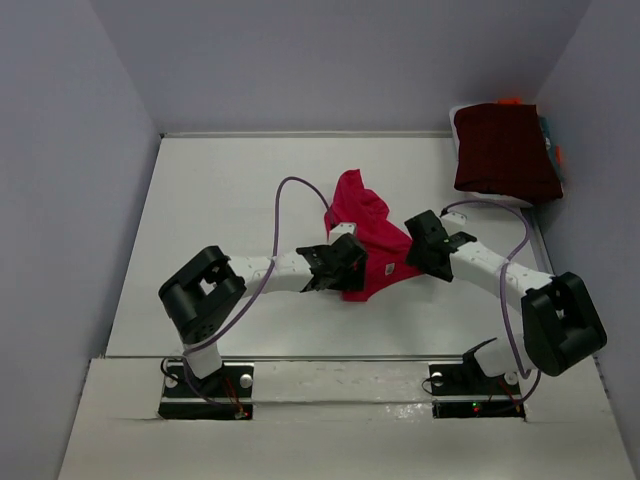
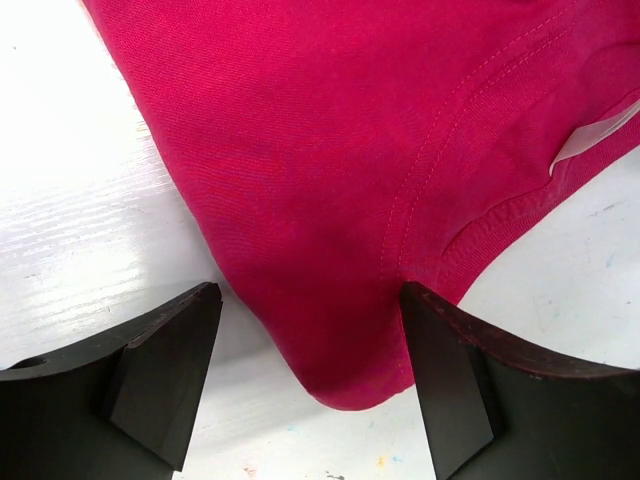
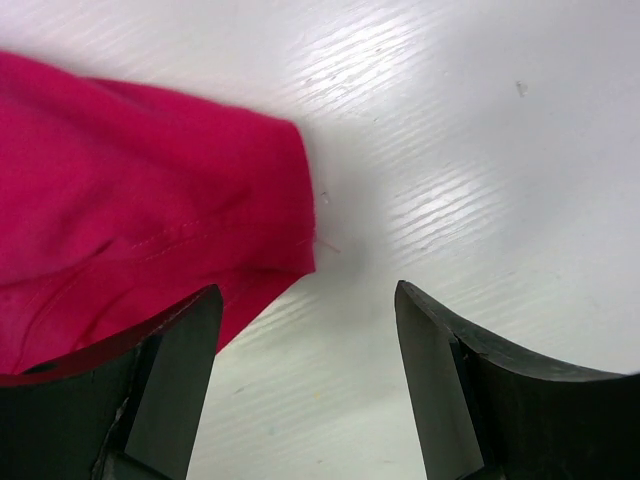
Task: Fold and stack the t-shirts
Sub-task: Flatten out the tshirt
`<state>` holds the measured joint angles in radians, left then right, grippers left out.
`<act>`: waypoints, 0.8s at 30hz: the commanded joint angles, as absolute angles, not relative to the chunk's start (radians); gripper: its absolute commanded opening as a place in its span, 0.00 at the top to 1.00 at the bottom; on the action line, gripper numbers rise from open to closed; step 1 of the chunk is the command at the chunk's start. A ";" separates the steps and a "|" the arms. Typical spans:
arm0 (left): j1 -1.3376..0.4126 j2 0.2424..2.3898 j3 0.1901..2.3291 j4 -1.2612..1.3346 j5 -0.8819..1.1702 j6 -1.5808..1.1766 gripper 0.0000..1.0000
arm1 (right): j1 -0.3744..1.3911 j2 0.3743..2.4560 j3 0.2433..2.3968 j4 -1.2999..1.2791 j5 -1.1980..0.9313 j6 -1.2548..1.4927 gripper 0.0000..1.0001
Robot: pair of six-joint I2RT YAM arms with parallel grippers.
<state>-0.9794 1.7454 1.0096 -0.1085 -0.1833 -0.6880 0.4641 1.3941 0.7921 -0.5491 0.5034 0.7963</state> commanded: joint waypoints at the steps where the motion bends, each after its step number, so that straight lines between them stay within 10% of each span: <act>1: -0.977 1.715 1.023 -0.132 -0.166 -0.677 0.15 | 0.407 1.410 0.836 -0.529 0.531 0.762 0.26; 24: -0.977 1.655 0.985 -0.117 -0.038 -0.681 0.15 | 0.383 1.542 0.853 -0.419 0.390 0.724 0.38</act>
<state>-0.9794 1.6821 0.9947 -0.1310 -0.0902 -0.6857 0.3855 1.5517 0.8421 -0.4595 0.3889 0.7288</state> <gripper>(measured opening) 0.854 0.638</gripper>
